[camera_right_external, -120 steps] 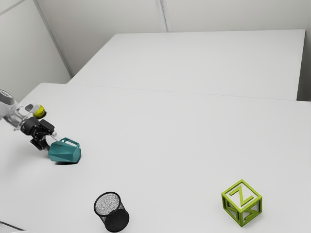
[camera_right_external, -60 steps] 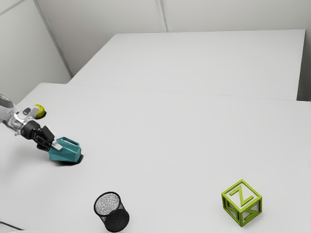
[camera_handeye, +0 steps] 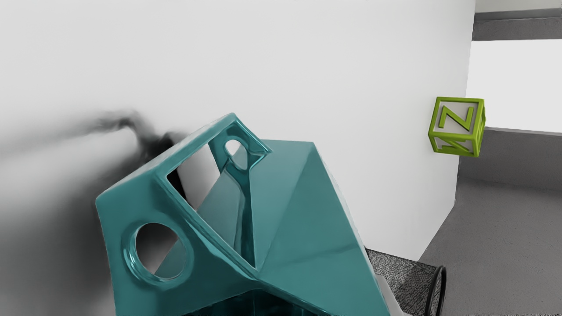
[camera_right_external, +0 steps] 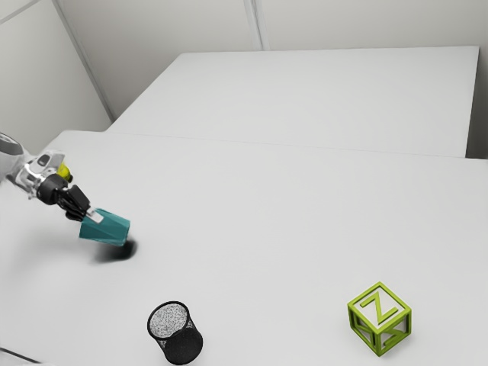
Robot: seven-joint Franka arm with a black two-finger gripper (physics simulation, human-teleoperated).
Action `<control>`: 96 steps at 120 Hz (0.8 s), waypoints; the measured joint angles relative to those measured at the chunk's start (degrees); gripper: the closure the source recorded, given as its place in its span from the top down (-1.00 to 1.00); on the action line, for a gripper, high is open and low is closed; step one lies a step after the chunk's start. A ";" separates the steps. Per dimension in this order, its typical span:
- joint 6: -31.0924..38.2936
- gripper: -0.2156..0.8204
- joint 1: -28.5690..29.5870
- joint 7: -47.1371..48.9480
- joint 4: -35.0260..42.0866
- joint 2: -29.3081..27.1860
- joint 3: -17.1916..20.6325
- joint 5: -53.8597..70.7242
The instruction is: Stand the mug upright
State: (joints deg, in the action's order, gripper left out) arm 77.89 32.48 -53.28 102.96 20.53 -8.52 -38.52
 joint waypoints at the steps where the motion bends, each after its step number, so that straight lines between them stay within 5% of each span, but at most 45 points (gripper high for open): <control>1: 0.00 -0.90 -0.09 0.00 0.14 -0.34 0.00 -0.05; 37: 3.46 -0.92 -6.26 0.05 4.43 -11.06 -0.82 -1.91; 49: 7.60 -0.92 -13.01 0.84 7.33 -13.96 -3.76 -1.97; 74: 27.36 -0.93 -34.63 5.20 15.27 -17.06 -9.48 -1.82; 96: 44.49 -0.93 -46.19 10.34 19.38 -17.06 -11.10 2.19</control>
State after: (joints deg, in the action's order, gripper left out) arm 122.38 -13.72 -42.94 122.34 3.46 -19.62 -36.33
